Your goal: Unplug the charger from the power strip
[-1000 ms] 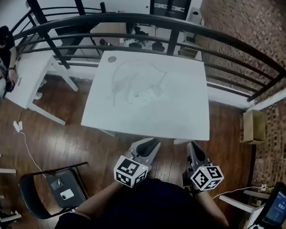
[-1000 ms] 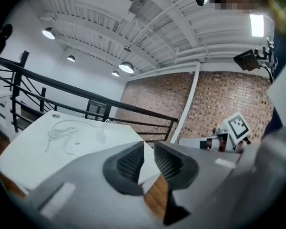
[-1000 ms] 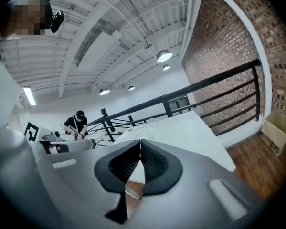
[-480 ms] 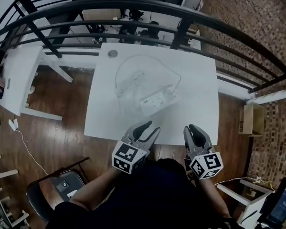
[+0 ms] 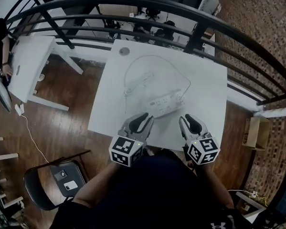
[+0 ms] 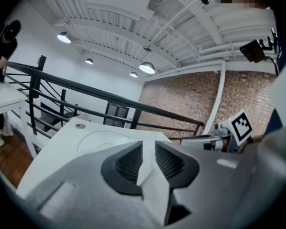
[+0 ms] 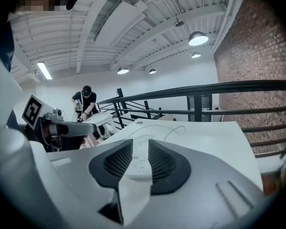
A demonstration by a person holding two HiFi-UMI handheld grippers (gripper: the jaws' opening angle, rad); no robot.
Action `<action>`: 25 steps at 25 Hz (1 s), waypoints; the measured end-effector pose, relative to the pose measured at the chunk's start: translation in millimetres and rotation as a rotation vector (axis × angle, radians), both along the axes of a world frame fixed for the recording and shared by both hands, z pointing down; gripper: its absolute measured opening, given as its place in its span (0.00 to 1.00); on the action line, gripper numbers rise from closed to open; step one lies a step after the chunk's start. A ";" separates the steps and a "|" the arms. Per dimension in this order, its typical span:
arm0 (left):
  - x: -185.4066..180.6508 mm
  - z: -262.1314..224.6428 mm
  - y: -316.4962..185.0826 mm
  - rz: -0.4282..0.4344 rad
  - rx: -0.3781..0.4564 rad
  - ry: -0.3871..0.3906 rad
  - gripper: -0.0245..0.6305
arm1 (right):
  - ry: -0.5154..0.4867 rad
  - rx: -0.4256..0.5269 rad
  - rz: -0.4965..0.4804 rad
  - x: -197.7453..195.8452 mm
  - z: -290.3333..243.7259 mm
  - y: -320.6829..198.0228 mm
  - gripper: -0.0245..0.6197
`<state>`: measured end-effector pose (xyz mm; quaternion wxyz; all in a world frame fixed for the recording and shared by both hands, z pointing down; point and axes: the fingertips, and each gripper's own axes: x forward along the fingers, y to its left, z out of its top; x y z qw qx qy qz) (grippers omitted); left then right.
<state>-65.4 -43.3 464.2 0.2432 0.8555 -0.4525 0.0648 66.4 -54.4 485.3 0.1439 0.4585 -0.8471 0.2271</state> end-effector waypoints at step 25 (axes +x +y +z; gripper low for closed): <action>75.7 175.5 -70.7 0.285 -0.107 -0.481 0.38 | 0.374 -0.214 -0.010 -11.8 152.8 -75.1 0.31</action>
